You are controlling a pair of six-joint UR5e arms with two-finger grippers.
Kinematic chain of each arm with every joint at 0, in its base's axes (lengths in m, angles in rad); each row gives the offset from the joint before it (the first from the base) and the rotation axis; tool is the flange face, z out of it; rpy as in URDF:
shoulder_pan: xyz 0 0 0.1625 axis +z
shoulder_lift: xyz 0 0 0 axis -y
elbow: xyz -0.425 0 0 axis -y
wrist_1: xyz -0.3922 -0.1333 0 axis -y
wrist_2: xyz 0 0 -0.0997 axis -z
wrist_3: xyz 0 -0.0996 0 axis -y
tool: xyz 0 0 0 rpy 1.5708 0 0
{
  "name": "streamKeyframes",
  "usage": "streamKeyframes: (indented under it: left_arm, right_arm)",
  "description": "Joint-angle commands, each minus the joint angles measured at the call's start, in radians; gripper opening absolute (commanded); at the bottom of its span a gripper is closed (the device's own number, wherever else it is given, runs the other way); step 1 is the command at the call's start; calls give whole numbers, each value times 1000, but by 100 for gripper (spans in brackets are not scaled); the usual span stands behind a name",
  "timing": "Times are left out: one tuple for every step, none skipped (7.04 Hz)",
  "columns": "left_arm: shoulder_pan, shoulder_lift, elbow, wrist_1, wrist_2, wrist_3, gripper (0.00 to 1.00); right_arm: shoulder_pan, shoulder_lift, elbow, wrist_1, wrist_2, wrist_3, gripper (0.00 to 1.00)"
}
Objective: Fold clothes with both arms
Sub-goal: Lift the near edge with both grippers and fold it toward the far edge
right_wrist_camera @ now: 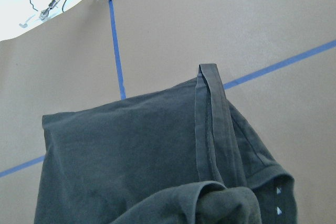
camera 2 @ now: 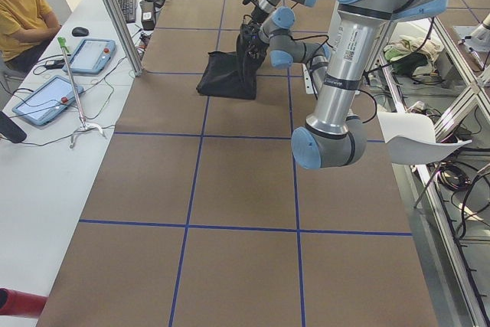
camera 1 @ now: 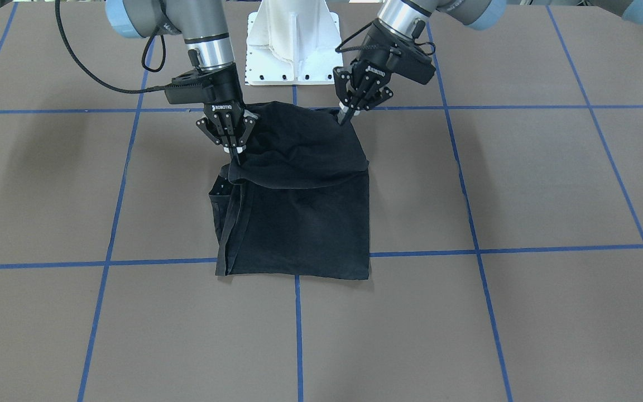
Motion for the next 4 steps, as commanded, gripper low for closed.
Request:
streamKeyframes:
  left_arm:
    - [-145, -33, 49, 0, -128, 88, 0]
    - [-167, -76, 129, -1, -131, 99, 0]
    - [-190, -145, 249, -14, -127, 119, 0]
    - [-191, -202, 359, -15, -122, 125, 0]
  right_arm:
    - [22, 27, -65, 5, -1, -7, 0]
    - [31, 47, -89, 5, -2, -16, 0]
    - [34, 49, -127, 8, -2, -17, 0]
    - [43, 59, -149, 7, -4, -22, 0]
